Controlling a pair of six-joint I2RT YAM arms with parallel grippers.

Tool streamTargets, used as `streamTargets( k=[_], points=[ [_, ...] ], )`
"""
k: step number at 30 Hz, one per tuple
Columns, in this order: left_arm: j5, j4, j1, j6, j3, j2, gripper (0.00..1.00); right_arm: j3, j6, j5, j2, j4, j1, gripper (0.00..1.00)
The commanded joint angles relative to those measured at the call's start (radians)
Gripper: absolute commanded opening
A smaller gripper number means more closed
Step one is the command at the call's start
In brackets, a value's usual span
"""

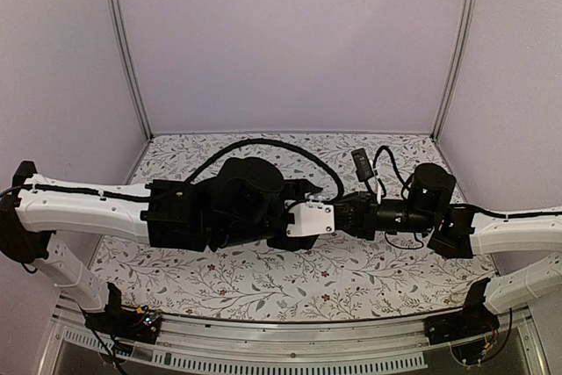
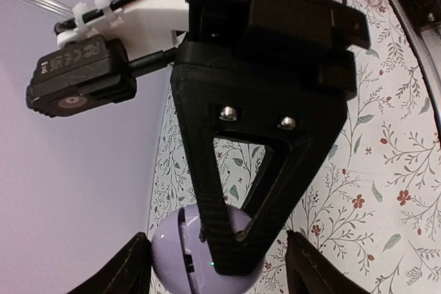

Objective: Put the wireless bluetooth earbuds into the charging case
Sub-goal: Close the charging case with the earbuds at the corner of the board.

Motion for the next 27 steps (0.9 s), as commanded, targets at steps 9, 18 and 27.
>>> streamTargets(
  k=[9,18,27],
  points=[
    [0.101,-0.053,0.030,-0.050,-0.015,0.036,0.68,0.065,0.000,0.023,0.001,0.136,-0.011,0.00],
    [0.120,-0.065,0.043,-0.057,-0.006,0.042,0.52,0.065,0.001,0.016,0.006,0.138,-0.011,0.00],
    [0.136,-0.082,0.045,-0.039,0.000,0.050,0.34,0.063,0.005,0.018,0.005,0.140,-0.011,0.00]
  ],
)
